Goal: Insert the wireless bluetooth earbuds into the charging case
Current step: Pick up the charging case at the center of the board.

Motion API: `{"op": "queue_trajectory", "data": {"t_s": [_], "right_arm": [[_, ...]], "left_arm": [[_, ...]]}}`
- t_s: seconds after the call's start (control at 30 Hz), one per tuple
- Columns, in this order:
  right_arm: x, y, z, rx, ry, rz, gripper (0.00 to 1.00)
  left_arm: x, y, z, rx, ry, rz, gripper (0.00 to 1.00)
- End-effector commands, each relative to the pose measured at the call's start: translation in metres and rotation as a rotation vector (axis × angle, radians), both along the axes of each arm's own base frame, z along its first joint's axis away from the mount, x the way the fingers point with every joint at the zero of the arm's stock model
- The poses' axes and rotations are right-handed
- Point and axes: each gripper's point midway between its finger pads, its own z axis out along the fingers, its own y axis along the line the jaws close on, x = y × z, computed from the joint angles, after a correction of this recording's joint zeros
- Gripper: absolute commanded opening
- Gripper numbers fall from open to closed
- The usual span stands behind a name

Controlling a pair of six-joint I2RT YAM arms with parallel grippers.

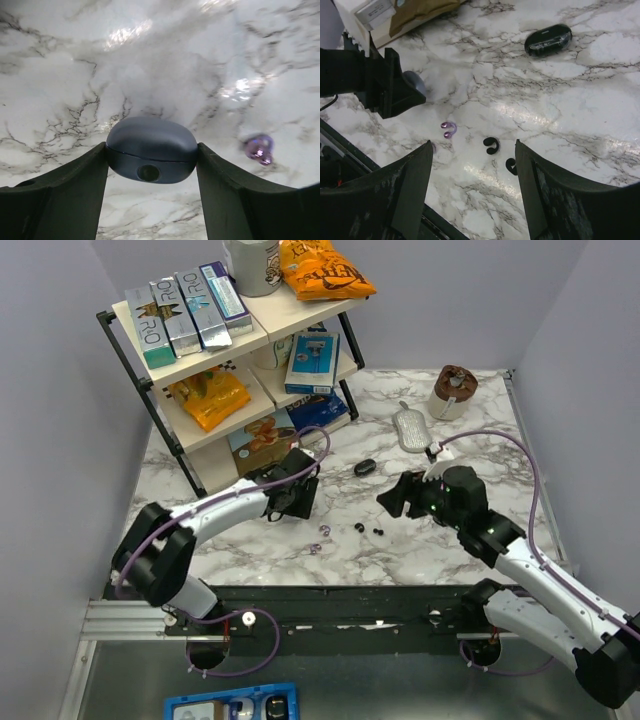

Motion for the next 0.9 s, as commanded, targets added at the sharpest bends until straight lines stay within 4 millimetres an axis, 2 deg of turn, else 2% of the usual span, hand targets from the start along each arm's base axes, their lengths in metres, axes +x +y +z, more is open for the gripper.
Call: {"op": "queue_trajectory", "data": {"t_s": [0.0,0.03,0.07,0.1,0.13,0.17,0.2,0.23,0.27,0.3,0.33,0.4,0.43,0.47,0.53,0.67,0.73,0.83,0.87], "right_arm": [[0.002,0.005,0.033,0.049,-0.024,-0.004,0.75],[0.006,0.000,0.039,0.050,-0.026,-0.048,0.75],[0.007,-0.001,0.042,0.062,-0.019,-0.071,0.76],[0.007,-0.002,0.046,0.065,-0.028,-0.073,0.76],[0.006,-0.001,0.054,0.071,-0.037,-0.061,0.77],[0.005,0.000,0.056,0.067,-0.042,-0.047,0.77],[0.004,0.002,0.059,0.067,-0.042,-0.034,0.78],[-0.001,0.005,0.059,0.063,-0.026,-0.002,0.78],[-0.002,0.007,0.069,0.072,-0.039,0.017,0.78],[-0.005,0.010,0.070,0.070,-0.032,0.041,0.80],[-0.009,0.013,0.068,0.065,-0.011,0.069,0.81],[-0.013,0.016,0.073,0.067,-0.009,0.103,0.84],[-0.018,0.020,0.072,0.065,0.005,0.138,0.85],[-0.019,0.022,0.071,0.063,0.014,0.150,0.86],[-0.026,0.026,0.065,0.049,0.045,0.202,0.89],[-0.037,0.032,0.039,-0.013,0.125,0.286,0.89],[-0.039,0.032,0.034,-0.027,0.113,0.295,0.89],[-0.045,0.036,0.036,-0.021,0.106,0.331,0.89],[-0.048,0.038,0.037,-0.016,0.102,0.344,0.89]], "left_arm": [[0.014,-0.037,0.073,-0.219,-0.264,-0.069,0.00],[0.008,-0.039,0.072,-0.251,-0.280,-0.087,0.00],[0.009,-0.056,0.088,-0.332,-0.355,-0.120,0.00],[0.005,-0.060,0.110,-0.399,-0.427,-0.133,0.00],[-0.003,-0.059,0.102,-0.420,-0.439,-0.145,0.00],[-0.002,-0.071,0.122,-0.505,-0.518,-0.180,0.00],[-0.013,-0.078,0.140,-0.573,-0.580,-0.227,0.00],[-0.023,-0.076,0.126,-0.583,-0.601,-0.255,0.00],[-0.025,-0.083,0.145,-0.651,-0.688,-0.281,0.00],[-0.039,-0.090,0.155,-0.674,-0.738,-0.360,0.00],[-0.047,-0.091,0.147,-0.666,-0.752,-0.402,0.00],[-0.056,-0.101,0.153,-0.655,-0.811,-0.498,0.00],[-0.067,-0.108,0.150,-0.658,-0.814,-0.569,0.00],[-0.071,-0.112,0.157,-0.669,-0.860,-0.608,0.00],[-0.079,-0.117,0.158,-0.642,-0.915,-0.676,0.00],[-0.077,-0.120,0.158,-0.573,-0.978,-0.753,0.00],[-0.080,-0.122,0.156,-0.566,-0.983,-0.788,0.00],[-0.092,-0.128,0.153,-0.586,-0.976,-0.874,0.00],[-0.091,-0.128,0.151,-0.577,-0.972,-0.872,0.00]]}}
